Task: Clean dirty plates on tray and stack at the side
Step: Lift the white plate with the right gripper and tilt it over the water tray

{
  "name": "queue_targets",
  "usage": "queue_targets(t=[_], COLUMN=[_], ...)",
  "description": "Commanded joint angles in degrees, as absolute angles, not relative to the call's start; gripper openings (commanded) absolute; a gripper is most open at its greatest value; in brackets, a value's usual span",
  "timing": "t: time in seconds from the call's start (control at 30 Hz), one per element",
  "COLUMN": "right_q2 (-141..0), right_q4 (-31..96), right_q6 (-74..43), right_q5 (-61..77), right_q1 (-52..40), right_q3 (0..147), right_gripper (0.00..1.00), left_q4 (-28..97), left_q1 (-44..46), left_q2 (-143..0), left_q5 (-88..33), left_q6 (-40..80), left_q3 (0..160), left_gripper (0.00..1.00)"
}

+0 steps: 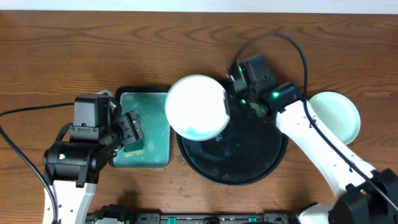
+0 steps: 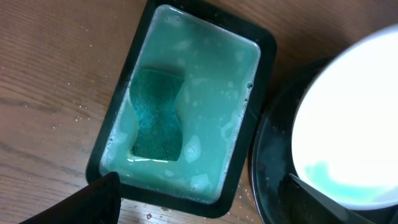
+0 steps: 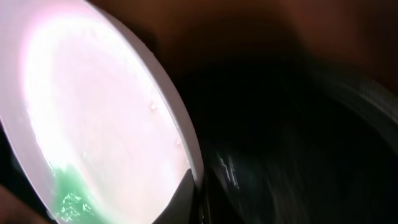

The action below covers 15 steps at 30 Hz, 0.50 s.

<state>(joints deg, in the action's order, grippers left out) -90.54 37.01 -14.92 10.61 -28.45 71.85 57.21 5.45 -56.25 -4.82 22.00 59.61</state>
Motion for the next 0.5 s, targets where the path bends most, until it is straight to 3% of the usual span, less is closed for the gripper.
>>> queue_targets(t=[0.0, 0.13, 0.3, 0.47], right_q2=[-90.5, -93.3, -98.5, -99.6], right_q4=[31.6, 22.6, 9.9, 3.8], right_q6=[-15.4, -14.8, -5.7, -0.9], right_q5=[2.6, -4.8, -13.5, -22.7], right_q1=[-34.2, -39.6, -45.9, -48.8], right_q3=[73.9, 73.9, 73.9, 73.9], right_gripper=[0.01, 0.01, 0.01, 0.01], left_q4=[57.4, 57.4, 57.4, 57.4], left_q1=[5.3, 5.3, 5.3, 5.3], left_q2=[-56.5, -56.5, -56.5, -56.5], left_q5=[-5.1, -5.1, -5.1, -5.1], left_q6=[21.2, 21.2, 21.2, 21.2], left_q3=[60.9, 60.9, 60.9, 60.9], left_gripper=[0.81, 0.81, 0.81, 0.81])
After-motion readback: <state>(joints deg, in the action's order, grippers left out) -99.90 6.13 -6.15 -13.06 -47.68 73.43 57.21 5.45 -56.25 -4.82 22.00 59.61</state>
